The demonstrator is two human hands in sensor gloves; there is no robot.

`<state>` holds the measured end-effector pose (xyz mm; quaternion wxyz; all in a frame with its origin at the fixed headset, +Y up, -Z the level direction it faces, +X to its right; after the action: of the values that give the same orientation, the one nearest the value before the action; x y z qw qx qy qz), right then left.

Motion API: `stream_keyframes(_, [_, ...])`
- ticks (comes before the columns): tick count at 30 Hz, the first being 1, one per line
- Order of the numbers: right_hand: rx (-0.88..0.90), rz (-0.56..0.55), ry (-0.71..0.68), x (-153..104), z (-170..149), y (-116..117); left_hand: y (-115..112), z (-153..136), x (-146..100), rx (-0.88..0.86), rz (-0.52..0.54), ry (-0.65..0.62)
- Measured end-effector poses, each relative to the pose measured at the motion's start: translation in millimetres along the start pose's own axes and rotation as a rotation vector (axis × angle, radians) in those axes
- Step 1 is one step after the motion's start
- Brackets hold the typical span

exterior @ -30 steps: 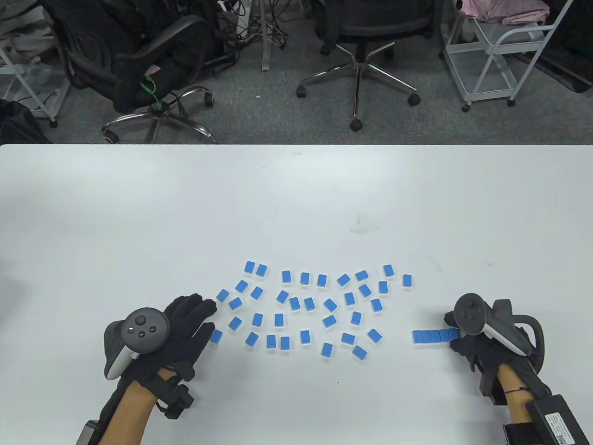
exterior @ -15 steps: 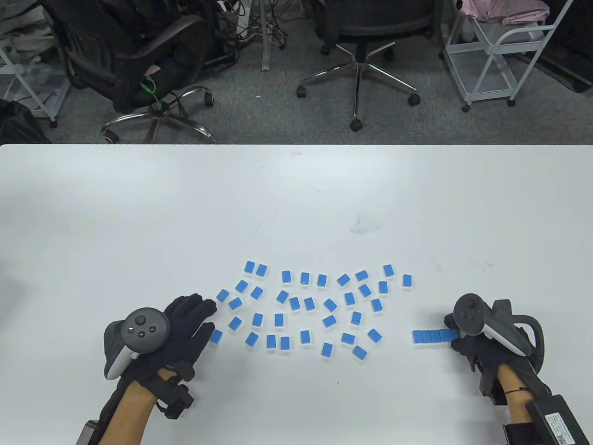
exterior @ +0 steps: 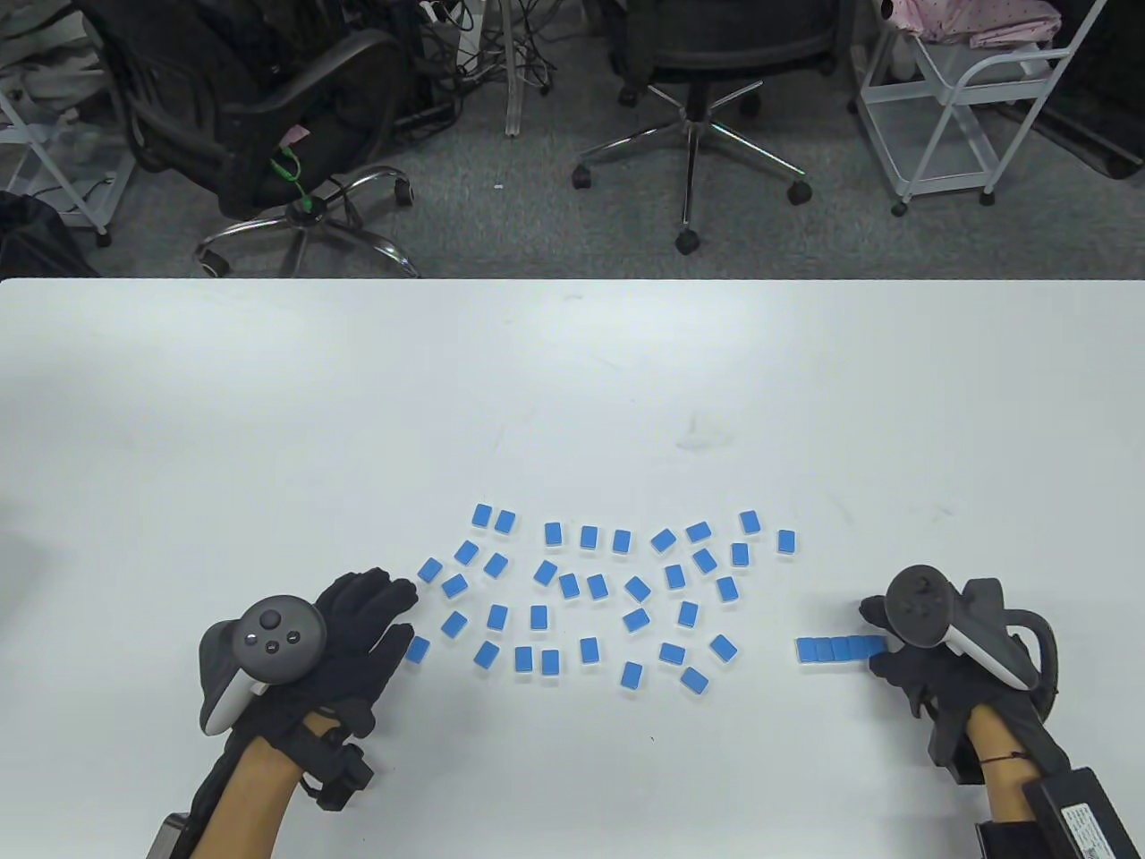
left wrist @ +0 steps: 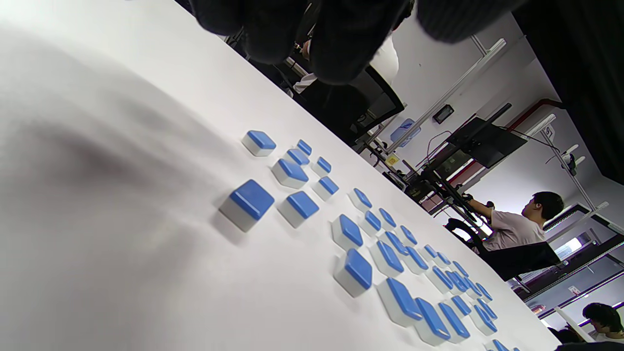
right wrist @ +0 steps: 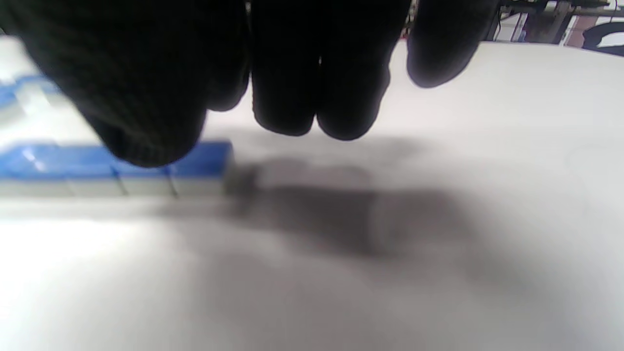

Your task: Build mahjong tile wall

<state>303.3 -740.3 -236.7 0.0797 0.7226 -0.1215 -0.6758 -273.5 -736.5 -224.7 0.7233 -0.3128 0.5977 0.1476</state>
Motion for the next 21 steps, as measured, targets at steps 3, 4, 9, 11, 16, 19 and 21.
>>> stream_keyframes(3, [0.021, -0.108, -0.121, -13, 29, -18, 2, 1, -1, 0.0, 0.011, -0.004])
stream_keyframes(4, [-0.002, -0.123, -0.154, -16, 41, -20, 2, 1, -1, 0.0, 0.012, -0.005])
stream_keyframes(9, [-0.247, -0.166, -0.353, -32, 132, -8, 3, 2, 0, 0.002, 0.015, -0.011])
stream_keyframes(11, [-0.365, -0.158, -0.379, -32, 156, 3, 2, 2, 0, 0.001, 0.012, -0.013])
stream_keyframes(16, [-0.49, -0.163, -0.403, -24, 185, 19, 2, 2, 0, 0.001, 0.008, -0.013])
stream_keyframes(19, [-0.501, -0.151, -0.399, -18, 188, 27, 2, 2, 0, 0.004, 0.009, -0.015])
stream_keyframes(21, [-0.481, -0.168, -0.401, -18, 188, 27, 3, 2, 1, 0.004, 0.008, -0.015])
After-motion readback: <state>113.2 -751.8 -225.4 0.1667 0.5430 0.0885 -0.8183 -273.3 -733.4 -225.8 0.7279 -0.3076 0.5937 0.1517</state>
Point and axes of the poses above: the tracker on the back of each hand, its own z axis roughly to the thumb side, its own x axis roughly from the wrist to the fingertips, y = z × x, the point moved 4 cm from there along x, roughly from the wrist to the fingertips
